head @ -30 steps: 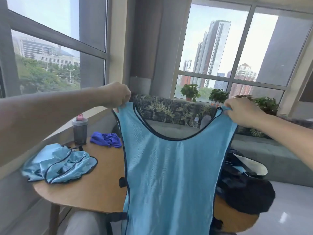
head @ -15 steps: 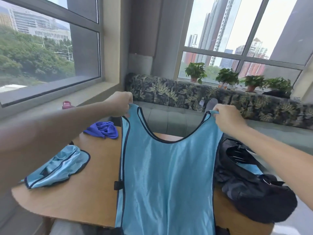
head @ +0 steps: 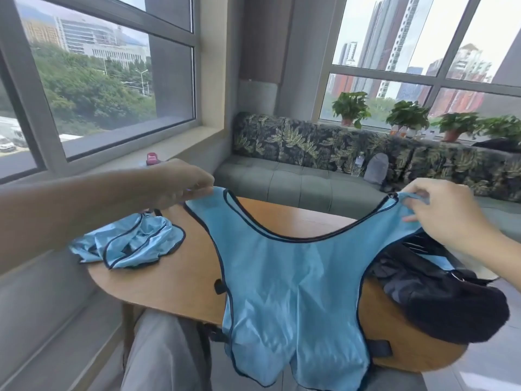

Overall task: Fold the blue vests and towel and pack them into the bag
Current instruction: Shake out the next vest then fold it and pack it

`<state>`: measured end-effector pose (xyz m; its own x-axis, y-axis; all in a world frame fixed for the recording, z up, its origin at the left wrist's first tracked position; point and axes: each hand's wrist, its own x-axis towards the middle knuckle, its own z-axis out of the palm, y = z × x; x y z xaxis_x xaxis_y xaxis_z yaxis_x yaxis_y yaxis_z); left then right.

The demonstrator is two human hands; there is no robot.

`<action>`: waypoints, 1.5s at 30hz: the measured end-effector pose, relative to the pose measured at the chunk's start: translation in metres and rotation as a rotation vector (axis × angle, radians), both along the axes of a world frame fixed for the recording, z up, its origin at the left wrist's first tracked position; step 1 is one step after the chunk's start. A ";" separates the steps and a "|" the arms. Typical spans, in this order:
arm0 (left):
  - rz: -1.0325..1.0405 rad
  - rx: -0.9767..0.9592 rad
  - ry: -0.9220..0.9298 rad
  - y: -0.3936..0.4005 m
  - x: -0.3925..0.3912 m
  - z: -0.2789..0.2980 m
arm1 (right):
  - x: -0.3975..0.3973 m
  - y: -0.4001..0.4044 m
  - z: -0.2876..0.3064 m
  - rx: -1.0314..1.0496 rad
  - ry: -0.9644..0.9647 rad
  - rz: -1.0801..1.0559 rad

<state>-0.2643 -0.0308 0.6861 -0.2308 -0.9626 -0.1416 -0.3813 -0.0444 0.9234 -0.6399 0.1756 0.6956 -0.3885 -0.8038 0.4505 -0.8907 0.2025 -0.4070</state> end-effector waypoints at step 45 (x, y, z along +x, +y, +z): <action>-0.329 -0.840 -0.836 -0.100 -0.037 -0.064 | -0.029 -0.125 -0.069 0.066 0.654 0.014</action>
